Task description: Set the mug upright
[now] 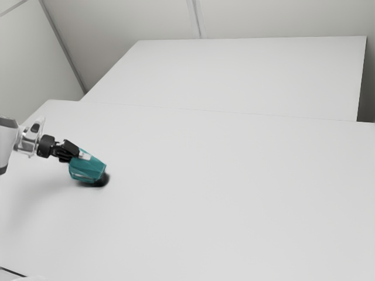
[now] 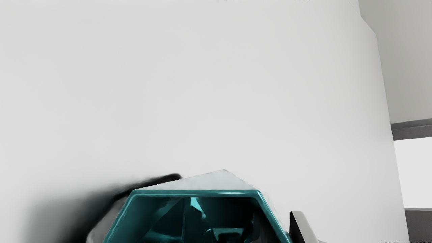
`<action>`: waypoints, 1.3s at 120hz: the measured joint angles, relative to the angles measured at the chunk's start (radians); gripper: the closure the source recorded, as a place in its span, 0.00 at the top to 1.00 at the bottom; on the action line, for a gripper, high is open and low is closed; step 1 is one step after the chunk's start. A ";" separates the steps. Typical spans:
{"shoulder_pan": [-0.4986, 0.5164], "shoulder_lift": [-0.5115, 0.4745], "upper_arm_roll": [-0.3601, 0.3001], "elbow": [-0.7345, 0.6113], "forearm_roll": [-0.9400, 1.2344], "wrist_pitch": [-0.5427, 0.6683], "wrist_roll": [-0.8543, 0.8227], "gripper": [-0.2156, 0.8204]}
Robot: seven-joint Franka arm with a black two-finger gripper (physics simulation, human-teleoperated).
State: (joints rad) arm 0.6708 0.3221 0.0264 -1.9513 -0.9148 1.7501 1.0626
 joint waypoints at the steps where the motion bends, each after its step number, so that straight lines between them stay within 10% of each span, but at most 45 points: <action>1: -0.002 -0.003 0.000 0.000 0.000 0.000 0.000 0.06; 91: -0.124 -0.180 -0.244 0.035 0.594 0.145 -0.288 0.04; 156: -0.327 -0.206 -0.248 0.028 0.910 0.231 -0.656 0.05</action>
State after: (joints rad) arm 0.3440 0.1163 -0.2212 -1.9231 -0.0047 1.9813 0.4064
